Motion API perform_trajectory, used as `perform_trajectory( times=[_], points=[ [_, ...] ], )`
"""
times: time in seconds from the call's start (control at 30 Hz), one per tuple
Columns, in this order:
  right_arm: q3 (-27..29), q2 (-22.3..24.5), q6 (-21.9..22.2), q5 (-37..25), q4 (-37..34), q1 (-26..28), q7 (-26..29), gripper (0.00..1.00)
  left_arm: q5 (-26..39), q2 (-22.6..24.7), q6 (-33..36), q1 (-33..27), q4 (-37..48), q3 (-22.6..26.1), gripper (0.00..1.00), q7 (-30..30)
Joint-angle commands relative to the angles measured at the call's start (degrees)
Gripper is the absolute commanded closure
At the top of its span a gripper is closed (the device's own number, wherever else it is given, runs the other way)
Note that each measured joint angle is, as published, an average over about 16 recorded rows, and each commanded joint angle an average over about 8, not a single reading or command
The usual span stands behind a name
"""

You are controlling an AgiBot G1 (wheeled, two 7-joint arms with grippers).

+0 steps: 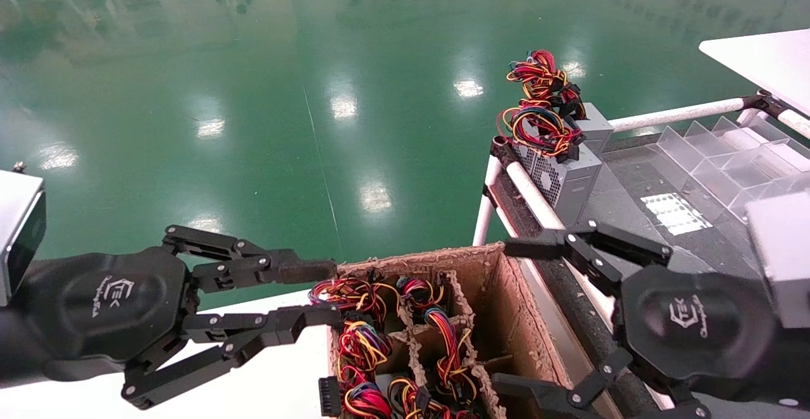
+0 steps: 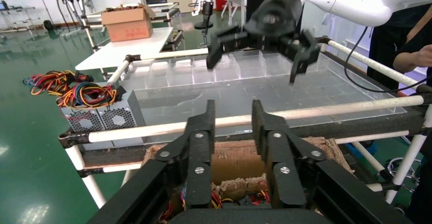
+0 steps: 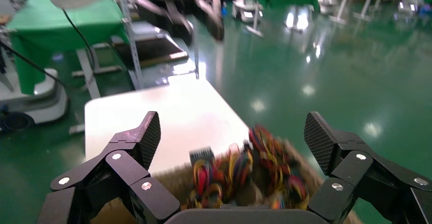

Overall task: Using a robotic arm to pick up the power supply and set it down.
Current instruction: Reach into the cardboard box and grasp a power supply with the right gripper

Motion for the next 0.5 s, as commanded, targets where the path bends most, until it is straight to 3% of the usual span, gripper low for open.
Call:
perform_trajectory(
  times=[0.03, 0.27, 0.5],
  points=[
    [-0.1, 0.62, 0.14, -0.63, -0.27, -0.43, -0.05, 0.0, 0.0, 0.0, 0.01, -0.01, 0.01, 0.01, 0.0, 0.01],
    [-3.55, 1.79, -1.24, -6.84, -0.84, 1.22, 3.47, 0.0, -0.02, -0.01, 0.0, -0.02, 0.02, 0.04, 0.0, 0.03],
    [-8.3, -0.6, -3.33, -14.02, -2.76, 4.32, 5.31, 0.0, -0.04, -0.02, -0.01, -0.03, 0.02, 0.08, 0.0, 0.04]
  ],
)
